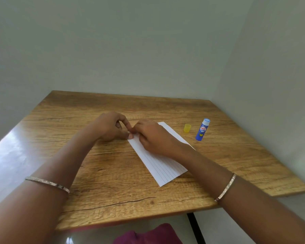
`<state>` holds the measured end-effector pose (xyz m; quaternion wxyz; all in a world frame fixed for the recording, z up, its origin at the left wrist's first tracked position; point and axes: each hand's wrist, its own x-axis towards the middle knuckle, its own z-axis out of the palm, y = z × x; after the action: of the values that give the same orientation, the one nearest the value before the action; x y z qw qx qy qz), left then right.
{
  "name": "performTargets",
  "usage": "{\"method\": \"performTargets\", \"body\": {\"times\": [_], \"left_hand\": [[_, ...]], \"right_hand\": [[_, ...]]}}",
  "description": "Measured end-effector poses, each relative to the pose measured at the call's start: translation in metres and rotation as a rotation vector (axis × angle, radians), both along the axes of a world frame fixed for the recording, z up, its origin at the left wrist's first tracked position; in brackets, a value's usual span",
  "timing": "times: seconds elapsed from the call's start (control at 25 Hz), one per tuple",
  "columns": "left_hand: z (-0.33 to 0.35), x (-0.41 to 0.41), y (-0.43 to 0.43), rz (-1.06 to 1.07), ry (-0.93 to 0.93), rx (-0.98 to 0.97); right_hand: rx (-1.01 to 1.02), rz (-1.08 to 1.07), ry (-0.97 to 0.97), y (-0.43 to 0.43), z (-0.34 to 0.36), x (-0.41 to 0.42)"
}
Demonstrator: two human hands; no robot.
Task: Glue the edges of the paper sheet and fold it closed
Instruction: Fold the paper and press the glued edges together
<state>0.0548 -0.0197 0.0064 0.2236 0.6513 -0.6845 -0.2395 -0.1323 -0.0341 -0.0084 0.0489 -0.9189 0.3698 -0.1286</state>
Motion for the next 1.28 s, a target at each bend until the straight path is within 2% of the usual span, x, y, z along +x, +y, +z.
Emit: {"method": "performTargets", "body": {"times": [0.24,0.48,0.56,0.72,0.96,1.08,1.28], "left_hand": [[-0.001,0.001,-0.006,-0.084,-0.016,0.047],[-0.001,0.001,-0.003,-0.165,-0.033,0.023],[0.000,-0.002,0.000,-0.170,-0.092,-0.038],[-0.006,-0.021,0.001,-0.252,-0.343,-0.227],[-0.012,-0.034,0.003,-0.271,-0.517,-0.164],[-0.009,-0.040,0.007,-0.237,-0.597,-0.140],[-0.012,-0.051,0.006,-0.198,-0.686,-0.234]], "right_hand": [[-0.056,-0.265,0.001,-0.030,-0.001,-0.036],[-0.063,-0.280,-0.023,-0.033,-0.002,-0.039],[-0.074,-0.260,-0.014,-0.031,-0.004,-0.042],[-0.083,-0.186,-0.031,-0.021,-0.007,-0.043],[-0.006,-0.225,-0.252,-0.015,0.000,-0.050],[0.012,-0.225,-0.198,-0.013,0.004,-0.055],[-0.024,-0.208,0.003,-0.009,0.006,-0.061]]}}
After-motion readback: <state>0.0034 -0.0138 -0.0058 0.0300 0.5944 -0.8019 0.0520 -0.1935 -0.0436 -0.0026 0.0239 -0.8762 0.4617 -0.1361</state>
